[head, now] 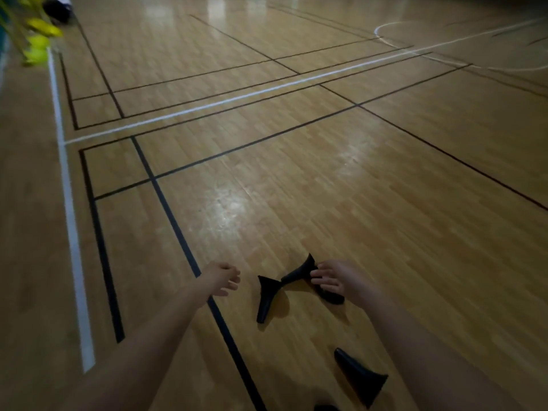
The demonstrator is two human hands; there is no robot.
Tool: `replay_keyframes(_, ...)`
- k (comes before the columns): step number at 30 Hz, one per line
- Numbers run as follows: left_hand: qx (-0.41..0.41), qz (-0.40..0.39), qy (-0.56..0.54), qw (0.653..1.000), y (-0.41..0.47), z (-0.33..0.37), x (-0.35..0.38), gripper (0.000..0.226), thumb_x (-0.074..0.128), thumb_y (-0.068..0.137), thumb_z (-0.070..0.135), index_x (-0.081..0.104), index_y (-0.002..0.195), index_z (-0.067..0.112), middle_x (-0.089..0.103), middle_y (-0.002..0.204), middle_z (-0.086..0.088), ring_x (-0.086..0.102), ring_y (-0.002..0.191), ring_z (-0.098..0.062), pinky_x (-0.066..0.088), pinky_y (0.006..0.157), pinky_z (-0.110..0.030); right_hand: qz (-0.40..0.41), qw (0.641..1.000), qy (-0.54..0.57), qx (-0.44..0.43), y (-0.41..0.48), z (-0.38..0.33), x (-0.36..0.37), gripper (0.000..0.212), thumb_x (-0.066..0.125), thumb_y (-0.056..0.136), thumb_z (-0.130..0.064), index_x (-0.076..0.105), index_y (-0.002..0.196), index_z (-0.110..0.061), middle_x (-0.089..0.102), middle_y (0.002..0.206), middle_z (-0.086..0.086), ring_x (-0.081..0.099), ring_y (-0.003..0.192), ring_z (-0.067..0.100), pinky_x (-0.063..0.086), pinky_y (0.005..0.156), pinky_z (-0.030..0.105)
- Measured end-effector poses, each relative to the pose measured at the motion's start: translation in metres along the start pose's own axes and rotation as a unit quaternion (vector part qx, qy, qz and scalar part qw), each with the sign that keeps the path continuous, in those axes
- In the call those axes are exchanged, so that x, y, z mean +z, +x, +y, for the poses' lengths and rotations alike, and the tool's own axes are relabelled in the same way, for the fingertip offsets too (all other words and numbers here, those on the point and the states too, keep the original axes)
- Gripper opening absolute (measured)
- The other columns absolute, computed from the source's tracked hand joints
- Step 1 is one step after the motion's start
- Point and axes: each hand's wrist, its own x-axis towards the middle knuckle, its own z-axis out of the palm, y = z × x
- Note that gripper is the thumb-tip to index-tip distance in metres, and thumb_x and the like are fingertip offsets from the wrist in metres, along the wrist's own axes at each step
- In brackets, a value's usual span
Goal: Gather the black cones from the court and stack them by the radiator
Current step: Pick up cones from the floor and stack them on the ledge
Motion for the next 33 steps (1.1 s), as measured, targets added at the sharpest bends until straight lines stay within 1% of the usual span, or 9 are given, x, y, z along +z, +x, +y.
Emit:
replay_keyframes(3, -0.008, 0.022, -0.03, 0.999, 0.012, 0.004, 0.018, 0.026, 0.049, 0.098, 0.028, 0.06, 0.113, 0.009, 0.065, 0.106, -0.007, 0.064, 0.096, -0.021, 0.052, 0.086, -0.035, -0.055, 0.997, -0.061, -0.005, 0.047, -0.033, -0.015, 0.018, 0.05, 0.098, -0.016, 0.058, 0.111, -0.005, 0.065, 0.114, 0.014, 0.066, 0.098, 0.026, 0.052, 0.084, 0.033)
replay_keyframes(8, -0.052, 0.073, -0.102, 0.991, 0.025, 0.002, 0.036, 0.024, 0.048, 0.099, 0.025, 0.058, 0.114, 0.009, 0.064, 0.109, -0.01, 0.061, 0.092, -0.019, 0.049, 0.075, -0.029, -0.103, 0.98, -0.172, -0.008, 0.118, -0.069, -0.01, 0.027, 0.051, 0.097, -0.024, 0.061, 0.116, -0.007, 0.067, 0.109, 0.009, 0.065, 0.1, 0.023, 0.05, 0.094, 0.037)
replay_keyframes(10, -0.089, 0.092, -0.125, 0.984, 0.036, -0.005, 0.037, 0.028, 0.049, 0.099, 0.024, 0.057, 0.118, 0.007, 0.064, 0.109, -0.01, 0.062, 0.092, -0.02, 0.049, 0.073, -0.029, -0.131, 0.967, -0.22, -0.003, 0.141, -0.075, 0.006, 0.028, 0.049, 0.099, -0.025, 0.059, 0.117, -0.007, 0.066, 0.11, 0.008, 0.064, 0.102, 0.023, 0.05, 0.091, 0.035)
replay_keyframes(15, -0.142, 0.098, -0.146, 0.974, 0.085, -0.028, 0.041, 0.032, 0.048, 0.098, 0.024, 0.054, 0.124, 0.006, 0.063, 0.113, -0.011, 0.063, 0.097, -0.02, 0.051, 0.078, -0.03, -0.175, 0.924, -0.339, -0.013, 0.202, -0.075, 0.034, 0.032, 0.052, 0.097, -0.018, 0.056, 0.128, -0.014, 0.059, 0.119, 0.003, 0.058, 0.107, 0.019, 0.048, 0.086, 0.029)
replay_keyframes(18, -0.156, 0.09, -0.131, 0.975, 0.134, -0.041, 0.044, 0.031, 0.048, 0.098, 0.025, 0.055, 0.124, 0.008, 0.064, 0.107, -0.007, 0.063, 0.095, -0.019, 0.051, 0.085, -0.035, -0.184, 0.902, -0.39, -0.029, 0.251, -0.068, 0.048, 0.04, 0.053, 0.095, -0.016, 0.052, 0.135, -0.013, 0.052, 0.132, 0.008, 0.052, 0.119, 0.023, 0.046, 0.093, 0.032)
replay_keyframes(21, -0.143, 0.072, -0.111, 0.981, 0.18, -0.049, 0.045, 0.033, 0.051, 0.097, 0.027, 0.055, 0.126, 0.012, 0.063, 0.105, -0.002, 0.061, 0.089, -0.013, 0.049, 0.076, -0.027, -0.175, 0.895, -0.409, -0.021, 0.293, -0.057, 0.055, 0.043, 0.051, 0.095, -0.015, 0.049, 0.138, -0.013, 0.049, 0.138, 0.01, 0.049, 0.124, 0.025, 0.043, 0.097, 0.034)
replay_keyframes(25, -0.125, 0.094, -0.109, 0.982, 0.24, -0.059, 0.045, 0.035, 0.051, 0.097, 0.026, 0.055, 0.128, 0.011, 0.062, 0.111, -0.005, 0.059, 0.091, -0.011, 0.044, 0.068, -0.02, -0.185, 0.89, -0.416, 0.003, 0.351, -0.042, 0.069, 0.046, 0.049, 0.096, -0.015, 0.043, 0.142, -0.01, 0.044, 0.142, 0.012, 0.045, 0.128, 0.027, 0.041, 0.096, 0.033)
replay_keyframes(29, -0.15, 0.102, -0.116, 0.976, 0.3, -0.091, 0.064, 0.036, 0.049, 0.098, 0.023, 0.053, 0.13, 0.007, 0.06, 0.111, -0.006, 0.056, 0.089, -0.01, 0.039, 0.06, -0.015, -0.189, 0.885, -0.425, 0.032, 0.411, -0.015, 0.077, 0.05, 0.048, 0.096, -0.013, 0.039, 0.145, -0.009, 0.042, 0.143, 0.012, 0.044, 0.127, 0.027, 0.039, 0.086, 0.028)
replay_keyframes(33, -0.186, 0.118, -0.132, 0.966, 0.356, -0.141, 0.095, 0.036, 0.049, 0.098, 0.025, 0.054, 0.128, 0.006, 0.061, 0.115, -0.008, 0.055, 0.094, -0.013, 0.037, 0.059, -0.015, -0.198, 0.878, -0.434, 0.042, 0.472, 0.025, 0.082, 0.053, 0.051, 0.096, -0.016, 0.036, 0.146, -0.012, 0.044, 0.142, 0.011, 0.046, 0.126, 0.026, 0.038, 0.086, 0.028)
